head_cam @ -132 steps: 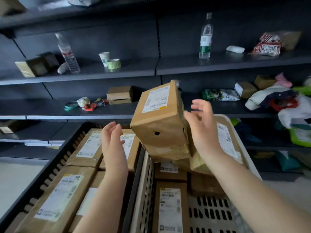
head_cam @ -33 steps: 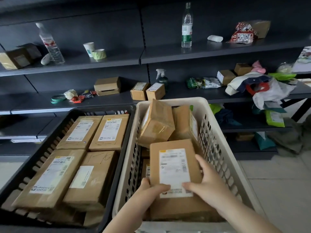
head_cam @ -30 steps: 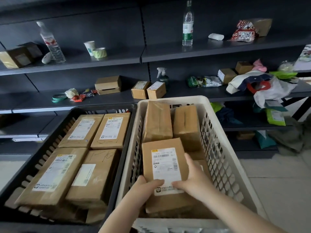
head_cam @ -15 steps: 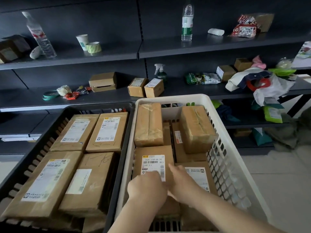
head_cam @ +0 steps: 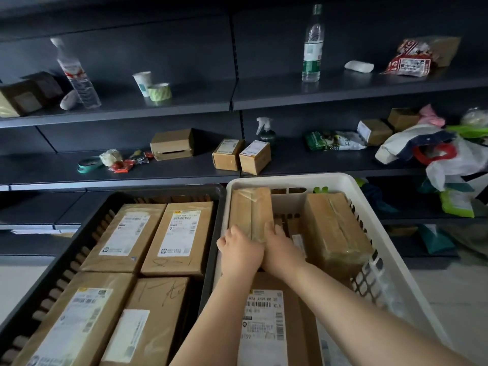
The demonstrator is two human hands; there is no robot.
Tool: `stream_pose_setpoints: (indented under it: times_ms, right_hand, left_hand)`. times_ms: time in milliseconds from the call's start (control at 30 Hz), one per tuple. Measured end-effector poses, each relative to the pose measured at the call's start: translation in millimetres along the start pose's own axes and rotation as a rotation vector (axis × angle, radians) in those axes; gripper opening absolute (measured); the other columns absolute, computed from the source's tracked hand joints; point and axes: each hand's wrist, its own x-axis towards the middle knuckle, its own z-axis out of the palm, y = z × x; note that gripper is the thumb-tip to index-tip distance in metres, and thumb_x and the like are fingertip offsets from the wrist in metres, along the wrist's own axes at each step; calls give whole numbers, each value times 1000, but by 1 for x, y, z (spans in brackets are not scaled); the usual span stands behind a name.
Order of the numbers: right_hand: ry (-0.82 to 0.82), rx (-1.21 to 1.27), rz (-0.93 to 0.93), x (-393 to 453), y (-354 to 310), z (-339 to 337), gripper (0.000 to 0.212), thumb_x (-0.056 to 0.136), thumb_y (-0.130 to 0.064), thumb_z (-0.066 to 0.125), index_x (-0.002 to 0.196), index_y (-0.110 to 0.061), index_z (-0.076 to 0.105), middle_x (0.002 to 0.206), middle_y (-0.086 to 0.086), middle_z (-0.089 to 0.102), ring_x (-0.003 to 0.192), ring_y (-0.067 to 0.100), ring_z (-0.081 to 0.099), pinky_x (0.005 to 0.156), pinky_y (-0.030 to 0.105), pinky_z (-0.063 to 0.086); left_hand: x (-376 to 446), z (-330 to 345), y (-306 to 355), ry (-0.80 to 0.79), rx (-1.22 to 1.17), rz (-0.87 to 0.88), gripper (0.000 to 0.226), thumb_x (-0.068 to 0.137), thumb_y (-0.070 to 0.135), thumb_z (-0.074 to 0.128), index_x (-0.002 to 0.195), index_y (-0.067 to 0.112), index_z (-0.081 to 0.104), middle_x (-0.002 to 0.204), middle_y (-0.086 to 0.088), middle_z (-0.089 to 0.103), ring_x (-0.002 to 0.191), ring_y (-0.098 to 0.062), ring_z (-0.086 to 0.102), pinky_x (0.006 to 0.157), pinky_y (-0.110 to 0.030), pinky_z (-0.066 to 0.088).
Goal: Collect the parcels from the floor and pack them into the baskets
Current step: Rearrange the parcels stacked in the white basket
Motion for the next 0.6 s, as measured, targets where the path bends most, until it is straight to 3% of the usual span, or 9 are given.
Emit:
stream_pose_setpoints:
  times_ms: [100,167,300,367,467,600]
  right_hand:
    - [82,-213,11,2,6,2,92,80,-53,53,148,-11,10,155,14,14,129,34,37,94,44,42]
    - [85,-227,54,4,9,2,98,76,-61,50,148,-8,10,156,15,10,126,34,42,91,42,44]
    - [-18,-83,382,21,18,-16,104,76,-67,45,148,-5,3,157,18,0,132,39,33,105,50,34]
    - [-37,93,471,27,23,-26,106,73,-70,52,149,-6,13,154,19,14,132,39,33,108,48,33]
    - [82,316,418,24,27,-36,89,64,-58,69,136,-14,40,135,13,48,117,33,50,96,41,44]
    - [214,668,254,-8,41,-56,67,66,-40,74,125,-27,45,114,-4,57,98,17,53,77,35,46]
  left_hand:
    - [4,-1,4,47,-75,-49,57,88,20,45,141,9,27,143,-13,33,130,-32,32,103,-40,32]
    - [5,-3,8,65,-95,-17,50,89,22,44,137,11,36,136,-10,40,119,-29,45,93,-37,41]
    - [5,1,11,22,-212,98,44,88,27,43,132,26,44,119,-2,57,108,-23,55,92,-42,48]
    - [2,6,10,-35,-236,126,41,89,33,43,130,32,46,121,2,53,112,-22,50,97,-42,44]
    - [-2,12,1,-119,-278,126,46,91,38,44,136,32,39,129,3,47,127,-23,37,100,-38,37]
    - [0,8,-11,-37,-405,29,57,89,36,54,140,21,34,139,0,46,127,-24,42,103,-43,41]
